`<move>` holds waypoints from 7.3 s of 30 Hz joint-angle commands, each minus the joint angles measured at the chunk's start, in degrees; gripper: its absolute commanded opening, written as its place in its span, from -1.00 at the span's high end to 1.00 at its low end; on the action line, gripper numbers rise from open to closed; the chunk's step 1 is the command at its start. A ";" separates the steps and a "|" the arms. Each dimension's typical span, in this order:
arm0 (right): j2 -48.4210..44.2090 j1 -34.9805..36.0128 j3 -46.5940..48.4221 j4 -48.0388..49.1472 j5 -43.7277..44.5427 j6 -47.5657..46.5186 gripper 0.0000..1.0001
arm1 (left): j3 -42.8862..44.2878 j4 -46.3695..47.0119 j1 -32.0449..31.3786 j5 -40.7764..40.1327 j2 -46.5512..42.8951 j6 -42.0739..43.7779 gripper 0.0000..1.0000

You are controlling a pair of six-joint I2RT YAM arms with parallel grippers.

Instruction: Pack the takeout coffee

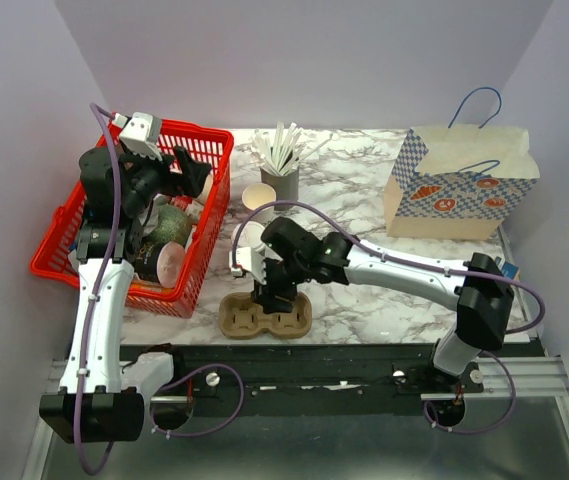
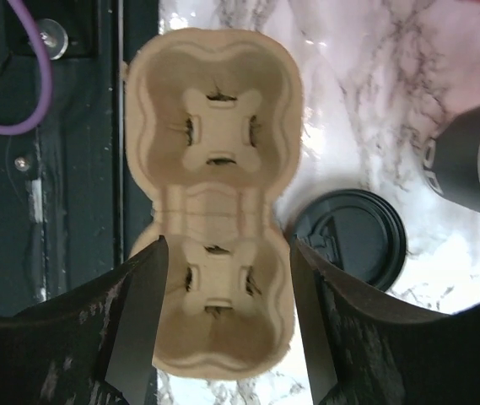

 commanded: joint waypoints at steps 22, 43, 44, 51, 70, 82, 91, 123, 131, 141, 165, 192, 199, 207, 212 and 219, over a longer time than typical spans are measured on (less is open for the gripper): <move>8.71 4.20 0.68 3.07 3.32 4.11 -0.22 | -3.66 -0.19 0.33 -0.52 -4.73 -1.78 -0.97; 9.06 4.73 -1.17 1.58 6.05 1.64 -0.13 | -5.07 0.60 0.50 -0.52 -5.61 -2.04 -0.97; 9.06 4.82 -1.08 1.58 6.31 1.38 -0.13 | -5.07 0.69 0.42 -0.44 -5.61 -2.05 -0.97; 9.15 4.82 -1.17 1.66 7.19 -0.11 -0.10 | -5.16 1.22 0.59 -0.35 -5.34 -2.31 -0.97; 4.15 2.71 9.72 -8.52 4.56 -5.47 0.31 | 1.87 1.75 0.50 1.59 -0.34 -3.27 -0.97; 10.39 -1.95 16.59 -12.06 -10.22 -1.54 0.31 | 9.43 -0.97 0.50 3.69 6.16 -3.63 -0.97; 10.39 -0.81 15.62 -10.73 -5.29 -0.10 0.88 | 10.84 -2.38 0.50 5.98 7.49 -3.98 -0.97; -42.25 -32.35 -28.91 -16.53 16.50 -8.47 0.99 | 40.86 -4.58 -31.21 6.77 33.75 13.42 -0.97; -53.50 -36.14 -38.16 -19.77 21.25 -10.56 0.99 | 57.50 -3.70 -37.38 6.15 51.60 7.90 -0.96; -64.68 -37.19 -45.03 -23.74 22.40 -23.75 0.99 | 50.14 0.08 -38.08 9.23 49.06 6.83 -0.96; -43.24 -37.81 -36.33 -29.80 1.74 -41.08 0.00 | 36.15 1.84 -38.08 10.38 39.13 7.97 -0.96; -9.06 -58.36 31.42 -35.06 10.00 -40.80 -0.59 | 30.00 -5.72 -34.57 13.63 25.16 10.44 -0.97; -1.66 -62.67 38.39 -44.04 7.63 -41.51 -0.57 | 27.01 -5.20 -33.51 14.33 23.84 10.52 -0.97; -3.15 -63.38 34.44 -43.86 5.17 -43.44 -0.54 | 25.69 -4.84 -33.34 14.33 23.66 10.00 -0.97; -3.68 -63.56 27.50 -42.11 5.35 -44.76 -0.29 | 25.34 -4.58 -33.34 14.42 24.28 9.82 -0.97; -4.82 -63.03 26.52 -39.73 1.66 -47.04 0.63 | 27.27 -5.54 -33.16 11.53 25.77 12.78 -0.97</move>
